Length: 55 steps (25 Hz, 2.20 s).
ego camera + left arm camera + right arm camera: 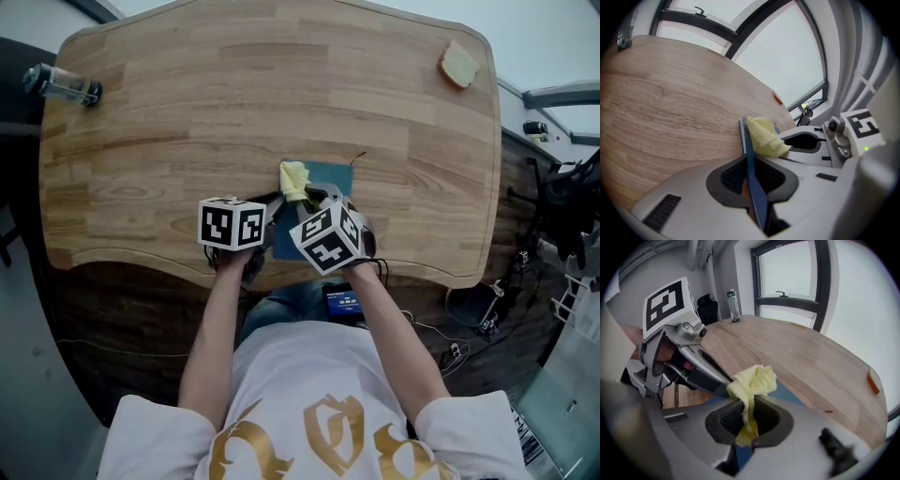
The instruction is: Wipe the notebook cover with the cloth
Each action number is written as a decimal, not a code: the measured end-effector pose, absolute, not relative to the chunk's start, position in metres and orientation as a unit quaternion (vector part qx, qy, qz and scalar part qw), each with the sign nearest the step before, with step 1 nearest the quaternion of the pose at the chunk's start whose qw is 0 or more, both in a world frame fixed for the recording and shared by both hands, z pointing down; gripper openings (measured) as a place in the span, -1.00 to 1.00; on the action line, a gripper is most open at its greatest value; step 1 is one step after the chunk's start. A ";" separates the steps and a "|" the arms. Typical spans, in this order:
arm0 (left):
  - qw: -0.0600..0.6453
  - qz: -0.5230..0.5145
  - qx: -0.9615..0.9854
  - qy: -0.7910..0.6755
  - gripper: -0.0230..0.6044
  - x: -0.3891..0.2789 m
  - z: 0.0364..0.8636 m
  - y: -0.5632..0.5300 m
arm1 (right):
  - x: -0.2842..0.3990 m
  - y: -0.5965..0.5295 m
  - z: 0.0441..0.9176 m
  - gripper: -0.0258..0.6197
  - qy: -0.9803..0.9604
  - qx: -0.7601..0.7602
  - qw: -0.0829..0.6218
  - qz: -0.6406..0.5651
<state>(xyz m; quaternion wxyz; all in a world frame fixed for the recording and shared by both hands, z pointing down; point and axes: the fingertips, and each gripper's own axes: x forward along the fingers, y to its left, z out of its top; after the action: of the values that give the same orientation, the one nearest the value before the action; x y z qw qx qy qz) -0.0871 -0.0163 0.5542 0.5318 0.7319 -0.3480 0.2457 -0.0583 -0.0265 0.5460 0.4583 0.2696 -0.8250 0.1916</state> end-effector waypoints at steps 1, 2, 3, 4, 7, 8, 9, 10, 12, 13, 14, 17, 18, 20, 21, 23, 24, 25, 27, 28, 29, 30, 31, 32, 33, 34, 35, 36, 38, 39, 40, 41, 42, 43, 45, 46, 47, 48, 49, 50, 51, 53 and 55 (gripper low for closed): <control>0.532 0.243 0.732 -0.350 -0.75 -0.087 0.554 -0.016 | -0.059 -0.024 0.546 -0.79 -0.825 0.268 0.460 0.190; 0.532 0.241 0.732 -0.351 -0.75 -0.087 0.554 -0.016 | -0.059 -0.021 0.546 -0.79 -0.825 0.265 0.462 0.188; 0.532 0.239 0.732 -0.352 -0.75 -0.087 0.553 -0.016 | -0.059 -0.019 0.546 -0.79 -0.826 0.263 0.463 0.186; 0.531 0.238 0.732 -0.354 -0.75 -0.087 0.553 -0.016 | -0.059 -0.016 0.546 -0.79 -0.826 0.261 0.464 0.184; 0.526 0.232 0.736 -0.356 -0.75 -0.087 0.551 -0.019 | -0.061 -0.009 0.546 -0.79 -0.827 0.258 0.465 0.183; 0.527 0.230 0.737 -0.356 -0.75 -0.087 0.552 -0.018 | -0.062 -0.007 0.546 -0.79 -0.827 0.256 0.466 0.182; 0.528 0.229 0.736 -0.356 -0.75 -0.087 0.553 -0.017 | -0.062 -0.004 0.547 -0.79 -0.827 0.254 0.467 0.181; 0.527 0.229 0.736 -0.358 -0.75 -0.088 0.553 -0.017 | -0.063 -0.001 0.547 -0.79 -0.828 0.251 0.469 0.178; 0.521 0.229 0.738 -0.361 -0.75 -0.088 0.551 -0.018 | -0.064 0.005 0.547 -0.79 -0.829 0.247 0.471 0.174; 0.519 0.229 0.739 -0.362 -0.75 -0.088 0.550 -0.019 | -0.063 0.007 0.547 -0.79 -0.829 0.246 0.472 0.173; 0.519 0.228 0.740 -0.362 -0.75 -0.088 0.550 -0.019 | -0.063 0.009 0.547 -0.79 -0.829 0.246 0.472 0.173; 0.518 0.226 0.741 -0.363 -0.75 -0.089 0.550 -0.019 | -0.063 0.017 0.547 -0.79 -0.829 0.243 0.472 0.174; 0.518 0.225 0.741 -0.364 -0.75 -0.089 0.550 -0.019 | -0.063 0.019 0.547 -0.79 -0.830 0.242 0.472 0.173; 0.517 0.224 0.742 -0.364 -0.75 -0.089 0.550 -0.019 | -0.062 0.024 0.547 -0.79 -0.830 0.241 0.473 0.174; 0.516 0.224 0.742 -0.364 -0.75 -0.088 0.549 -0.019 | -0.061 0.026 0.546 -0.79 -0.829 0.241 0.473 0.175; 0.515 0.224 0.742 -0.365 -0.75 -0.088 0.549 -0.019 | -0.061 0.030 0.546 -0.79 -0.828 0.239 0.474 0.178; 0.515 0.224 0.743 -0.365 -0.75 -0.088 0.549 -0.019 | -0.061 0.031 0.546 -0.79 -0.828 0.238 0.475 0.180; 0.515 0.224 0.743 -0.365 -0.75 -0.088 0.549 -0.019 | -0.061 0.033 0.546 -0.79 -0.828 0.236 0.476 0.181; 0.515 0.222 0.743 -0.366 -0.75 -0.089 0.549 -0.019 | -0.061 0.038 0.546 -0.79 -0.828 0.232 0.478 0.180; 0.516 0.220 0.743 -0.366 -0.75 -0.089 0.549 -0.019 | -0.061 0.040 0.546 -0.79 -0.829 0.228 0.479 0.178; 0.516 0.219 0.743 -0.367 -0.75 -0.089 0.549 -0.018 | -0.061 0.043 0.546 -0.79 -0.829 0.224 0.481 0.175; 0.515 0.218 0.744 -0.367 -0.76 -0.089 0.549 -0.018 | -0.062 0.046 0.547 -0.79 -0.830 0.218 0.484 0.172; 0.514 0.217 0.744 -0.368 -0.76 -0.089 0.549 -0.018 | -0.062 0.049 0.547 -0.79 -0.831 0.211 0.486 0.170; 0.513 0.218 0.744 -0.369 -0.75 -0.089 0.549 -0.018 | -0.063 0.052 0.547 -0.79 -0.831 0.204 0.488 0.170; 0.512 0.218 0.744 -0.369 -0.76 -0.090 0.549 -0.018 | -0.064 0.055 0.547 -0.79 -0.832 0.199 0.489 0.170; 0.512 0.219 0.745 -0.369 -0.76 -0.090 0.549 -0.019 | -0.064 0.057 0.547 -0.79 -0.832 0.197 0.489 0.171; 0.511 0.219 0.745 -0.368 -0.76 -0.089 0.549 -0.019 | -0.064 0.059 0.547 -0.79 -0.832 0.196 0.490 0.170; 0.511 0.220 0.745 -0.368 -0.75 -0.089 0.549 -0.019 | -0.063 0.062 0.547 -0.79 -0.832 0.197 0.491 0.169; 0.508 0.221 0.746 -0.369 -0.75 -0.088 0.549 -0.018 | -0.064 0.067 0.547 -0.79 -0.831 0.196 0.493 0.167; 0.505 0.222 0.747 -0.371 -0.75 -0.088 0.549 -0.018 | -0.065 0.069 0.547 -0.79 -0.831 0.195 0.494 0.165; 0.503 0.223 0.747 -0.373 -0.75 -0.089 0.548 -0.018 | -0.066 0.071 0.547 -0.79 -0.831 0.194 0.496 0.164; 0.502 0.223 0.748 -0.374 -0.75 -0.088 0.548 -0.018 | -0.066 0.074 0.547 -0.79 -0.830 0.192 0.497 0.163; 0.501 0.223 0.748 -0.374 -0.75 -0.088 0.549 -0.018 | -0.066 0.076 0.547 -0.79 -0.830 0.191 0.498 0.163; 0.502 0.223 0.748 -0.374 -0.75 -0.088 0.549 -0.018 | -0.066 0.078 0.548 -0.79 -0.830 0.189 0.499 0.162; 0.502 0.223 0.747 -0.374 -0.75 -0.088 0.549 -0.018 | -0.066 0.082 0.548 -0.79 -0.830 0.188 0.499 0.163; 0.502 0.223 0.747 -0.374 -0.75 -0.088 0.550 -0.018 | -0.065 0.084 0.548 -0.79 -0.831 0.189 0.498 0.164; 0.502 0.224 0.747 -0.374 -0.75 -0.088 0.550 -0.018 | -0.065 0.085 0.548 -0.79 -0.831 0.189 0.496 0.166; 0.502 0.224 0.747 -0.374 -0.75 -0.088 0.550 -0.019 | -0.064 0.086 0.549 -0.79 -0.831 0.190 0.494 0.168; 0.501 0.224 0.748 -0.374 -0.75 -0.088 0.550 -0.019 | -0.064 0.088 0.549 -0.79 -0.832 0.190 0.493 0.170; 0.501 0.223 0.748 -0.374 -0.75 -0.087 0.550 -0.019 | -0.063 0.090 0.549 -0.79 -0.832 0.190 0.493 0.170; 0.500 0.223 0.748 -0.374 -0.75 -0.087 0.549 -0.019 | -0.062 0.091 0.548 -0.79 -0.832 0.190 0.493 0.170; 0.499 0.224 0.749 -0.375 -0.75 -0.088 0.549 -0.018 | -0.061 0.093 0.548 -0.79 -0.832 0.189 0.493 0.172; 0.497 0.224 0.749 -0.376 -0.75 -0.088 0.549 -0.018 | -0.059 0.093 0.548 -0.79 -0.831 0.190 0.493 0.174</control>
<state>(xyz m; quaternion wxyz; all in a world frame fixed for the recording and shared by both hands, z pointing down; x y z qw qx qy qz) -0.0883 -0.0183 0.5491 0.4973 0.7487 -0.3764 0.2245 -0.0593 0.0934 0.5483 0.4926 0.1896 -0.8312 0.1744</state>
